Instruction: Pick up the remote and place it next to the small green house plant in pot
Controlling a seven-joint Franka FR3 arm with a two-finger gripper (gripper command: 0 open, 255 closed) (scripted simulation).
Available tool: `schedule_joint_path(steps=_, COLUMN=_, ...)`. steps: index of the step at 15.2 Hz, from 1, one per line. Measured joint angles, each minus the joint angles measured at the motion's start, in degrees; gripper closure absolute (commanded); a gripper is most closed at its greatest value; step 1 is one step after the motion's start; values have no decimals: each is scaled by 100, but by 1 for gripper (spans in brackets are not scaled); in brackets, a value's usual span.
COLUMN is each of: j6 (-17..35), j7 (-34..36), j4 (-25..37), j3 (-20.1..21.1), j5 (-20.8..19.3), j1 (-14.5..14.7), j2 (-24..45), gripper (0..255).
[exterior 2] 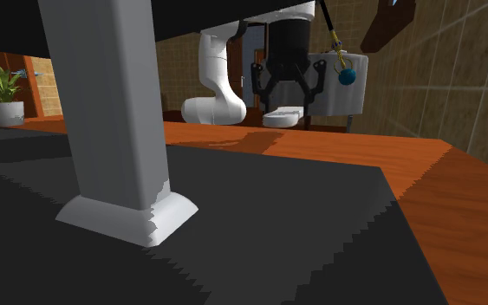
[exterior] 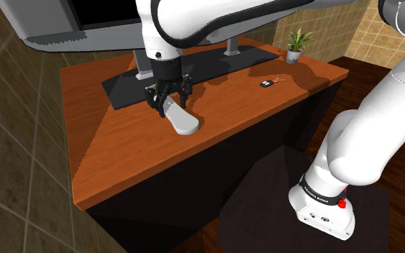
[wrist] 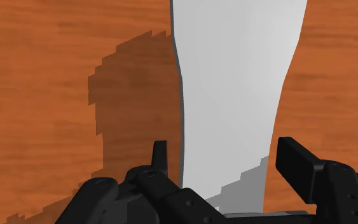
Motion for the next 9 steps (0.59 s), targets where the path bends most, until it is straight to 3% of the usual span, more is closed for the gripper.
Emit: schedule_joint_path(steps=9, j6=-714, j7=22, j4=731, j3=-18, j5=-17, j1=-14, j2=15, gripper=255)
